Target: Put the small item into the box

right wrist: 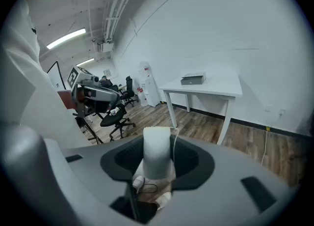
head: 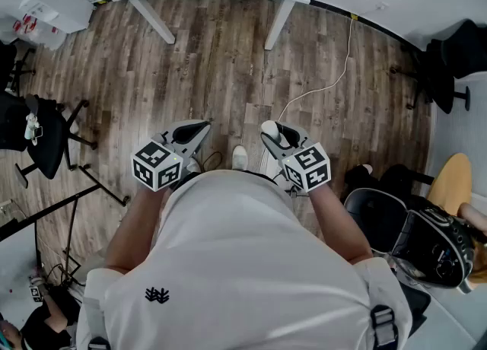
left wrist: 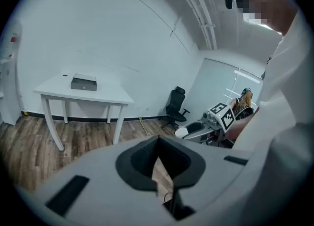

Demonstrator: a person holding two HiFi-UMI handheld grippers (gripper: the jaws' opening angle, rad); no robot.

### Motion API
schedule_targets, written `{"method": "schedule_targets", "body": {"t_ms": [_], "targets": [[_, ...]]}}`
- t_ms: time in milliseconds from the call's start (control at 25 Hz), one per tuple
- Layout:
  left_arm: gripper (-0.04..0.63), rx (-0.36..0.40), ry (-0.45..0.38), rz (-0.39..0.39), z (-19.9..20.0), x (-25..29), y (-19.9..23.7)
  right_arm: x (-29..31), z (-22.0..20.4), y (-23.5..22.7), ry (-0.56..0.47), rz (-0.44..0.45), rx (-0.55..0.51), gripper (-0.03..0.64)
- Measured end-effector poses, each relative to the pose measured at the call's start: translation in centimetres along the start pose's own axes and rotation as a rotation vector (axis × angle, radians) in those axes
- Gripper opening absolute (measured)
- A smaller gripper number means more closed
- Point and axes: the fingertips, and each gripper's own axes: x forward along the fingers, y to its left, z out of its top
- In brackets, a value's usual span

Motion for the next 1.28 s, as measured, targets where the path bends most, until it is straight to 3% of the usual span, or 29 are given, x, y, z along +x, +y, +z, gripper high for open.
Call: {"method": "schedule_targets", "body": {"t_ms": [480, 880, 1080, 1280], "targets": [[0.007, -0.063, -0.032, 0.038, 0.0, 0.2, 1.0, 1.9, 0.7, -0.8, 0.054, 0.046, -0.031, 0.167], [0.008, -0.067, -0.073, -0.003, 6.3, 1.8, 10.8, 7.4, 9.0, -5.8, 0.061, -0.036, 0.01, 0.164], [0.007, -0.035, -0.109, -0.049, 10.0, 2.1, 16.0, 11.0, 13.9, -8.1, 0.046, -0.08, 0.044, 0.164], [0.008, -0.001, -0.109, -0.09, 11.6, 1.7, 21.1, 15.3, 18.5, -9.5, 0.054, -0.116, 0.013, 0.164]]}}
